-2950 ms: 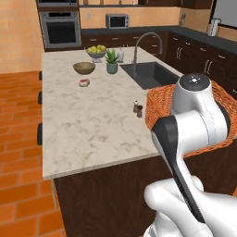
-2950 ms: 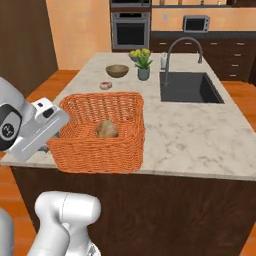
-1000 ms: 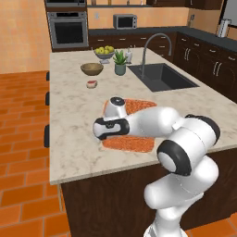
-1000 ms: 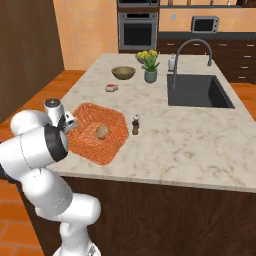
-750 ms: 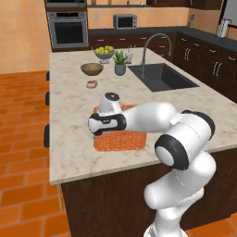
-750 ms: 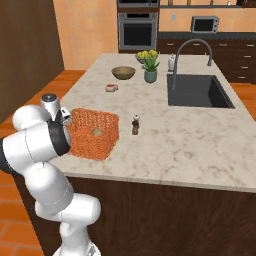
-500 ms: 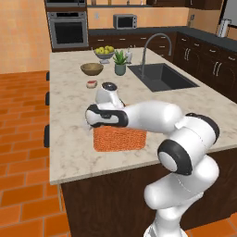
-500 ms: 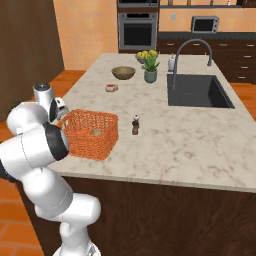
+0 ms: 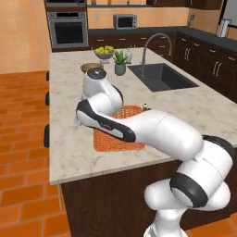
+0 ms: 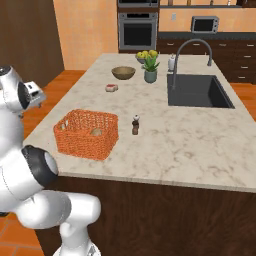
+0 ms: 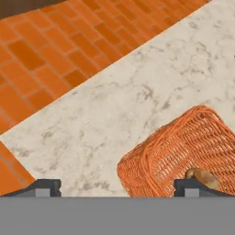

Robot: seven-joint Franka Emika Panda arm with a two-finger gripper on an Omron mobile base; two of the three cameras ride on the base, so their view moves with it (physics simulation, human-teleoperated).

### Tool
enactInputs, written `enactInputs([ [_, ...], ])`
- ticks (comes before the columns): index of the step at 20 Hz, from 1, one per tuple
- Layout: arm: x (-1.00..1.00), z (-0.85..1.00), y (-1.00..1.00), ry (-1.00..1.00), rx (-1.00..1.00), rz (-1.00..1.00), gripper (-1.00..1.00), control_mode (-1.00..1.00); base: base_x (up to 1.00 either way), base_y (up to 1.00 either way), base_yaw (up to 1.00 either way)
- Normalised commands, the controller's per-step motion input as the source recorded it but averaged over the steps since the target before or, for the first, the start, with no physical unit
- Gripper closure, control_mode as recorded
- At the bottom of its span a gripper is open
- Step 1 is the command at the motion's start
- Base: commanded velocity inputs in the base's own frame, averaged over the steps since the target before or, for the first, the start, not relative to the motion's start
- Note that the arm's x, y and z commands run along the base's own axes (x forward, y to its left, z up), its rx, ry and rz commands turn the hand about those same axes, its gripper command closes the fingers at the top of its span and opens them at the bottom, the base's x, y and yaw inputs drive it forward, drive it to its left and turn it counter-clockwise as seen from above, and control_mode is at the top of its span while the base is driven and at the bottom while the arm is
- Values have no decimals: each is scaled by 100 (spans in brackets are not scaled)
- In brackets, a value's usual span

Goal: Open the cabinet, pick up the bread from the cabinet and place it in the basket. Then move the basket to the dining counter.

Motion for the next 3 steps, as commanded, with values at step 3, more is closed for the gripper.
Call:
enactInputs([
  [3, -100, 38, 15, -19, -15, 0, -100, -100, 0, 0, 0],
])
